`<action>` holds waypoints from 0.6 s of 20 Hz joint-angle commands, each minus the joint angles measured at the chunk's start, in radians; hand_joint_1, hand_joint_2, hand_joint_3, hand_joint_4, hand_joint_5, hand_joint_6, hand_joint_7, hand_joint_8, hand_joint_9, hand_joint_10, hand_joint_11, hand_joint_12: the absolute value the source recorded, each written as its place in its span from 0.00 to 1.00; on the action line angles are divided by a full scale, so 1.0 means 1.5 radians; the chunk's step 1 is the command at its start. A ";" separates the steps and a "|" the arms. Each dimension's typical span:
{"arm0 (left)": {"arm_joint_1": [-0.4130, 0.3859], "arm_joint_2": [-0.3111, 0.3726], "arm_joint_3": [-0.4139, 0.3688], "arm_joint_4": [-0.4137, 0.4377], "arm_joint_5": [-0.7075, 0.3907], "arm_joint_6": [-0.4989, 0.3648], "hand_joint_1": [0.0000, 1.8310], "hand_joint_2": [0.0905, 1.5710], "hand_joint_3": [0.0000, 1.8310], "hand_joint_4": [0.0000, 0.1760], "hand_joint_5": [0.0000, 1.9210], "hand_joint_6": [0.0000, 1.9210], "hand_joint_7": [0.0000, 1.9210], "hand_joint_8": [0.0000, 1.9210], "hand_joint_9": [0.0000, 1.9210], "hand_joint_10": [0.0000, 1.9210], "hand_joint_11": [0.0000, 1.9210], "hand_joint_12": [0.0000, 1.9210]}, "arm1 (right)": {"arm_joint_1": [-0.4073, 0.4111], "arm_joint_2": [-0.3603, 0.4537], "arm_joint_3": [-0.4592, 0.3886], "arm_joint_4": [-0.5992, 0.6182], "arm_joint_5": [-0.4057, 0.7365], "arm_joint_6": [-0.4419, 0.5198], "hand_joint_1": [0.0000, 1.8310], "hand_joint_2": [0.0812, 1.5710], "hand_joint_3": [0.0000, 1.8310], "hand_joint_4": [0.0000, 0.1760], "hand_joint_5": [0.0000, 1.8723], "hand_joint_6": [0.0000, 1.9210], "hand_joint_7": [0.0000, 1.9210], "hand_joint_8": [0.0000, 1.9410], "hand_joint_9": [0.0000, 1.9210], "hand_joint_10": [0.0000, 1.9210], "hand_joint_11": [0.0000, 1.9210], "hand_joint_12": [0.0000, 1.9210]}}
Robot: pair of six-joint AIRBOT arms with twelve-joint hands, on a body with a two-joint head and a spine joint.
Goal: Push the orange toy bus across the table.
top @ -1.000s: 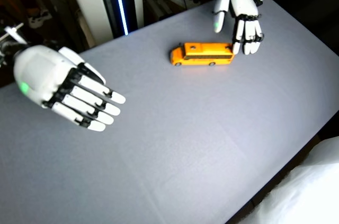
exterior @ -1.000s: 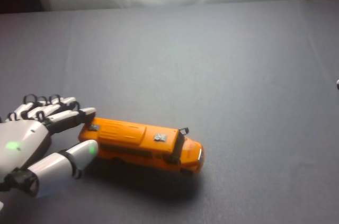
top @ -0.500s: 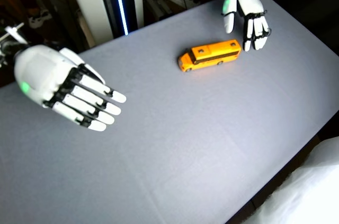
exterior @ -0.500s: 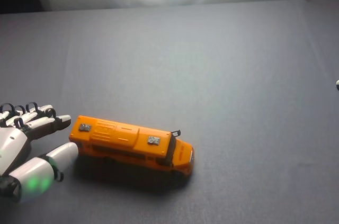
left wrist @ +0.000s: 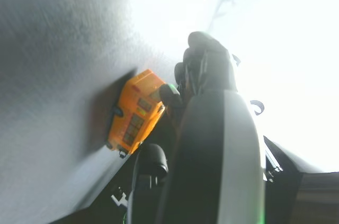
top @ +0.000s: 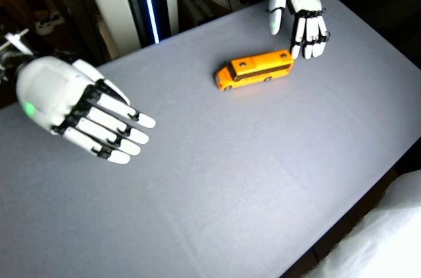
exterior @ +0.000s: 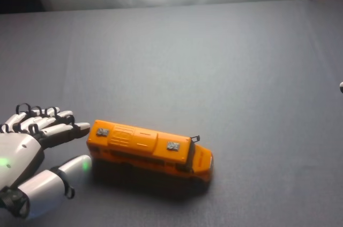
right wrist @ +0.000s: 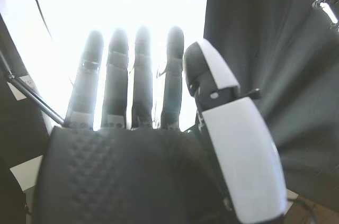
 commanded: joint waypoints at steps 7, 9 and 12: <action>-0.011 0.002 -0.005 0.064 -0.056 -0.001 0.09 0.85 0.00 0.28 0.26 0.00 0.14 0.00 0.14 0.00 0.04 0.29 | 0.002 -0.001 0.000 0.007 0.077 0.006 0.47 0.88 0.00 0.15 0.36 0.00 0.28 0.00 0.21 0.00 0.04 0.35; -0.012 0.002 -0.007 0.072 -0.052 -0.004 0.11 0.86 0.00 0.19 0.26 0.00 0.13 0.00 0.13 0.00 0.07 0.21 | 0.002 -0.001 0.000 0.007 0.077 0.006 0.48 0.88 0.00 0.12 0.36 0.00 0.29 0.00 0.21 0.00 0.04 0.34; -0.014 -0.001 -0.006 0.083 -0.034 -0.005 0.08 0.86 0.00 0.41 0.25 0.00 0.13 0.00 0.14 0.00 0.06 0.23 | 0.002 -0.001 0.000 0.007 0.077 0.006 0.47 0.89 0.00 0.08 0.37 0.00 0.29 0.00 0.22 0.00 0.05 0.34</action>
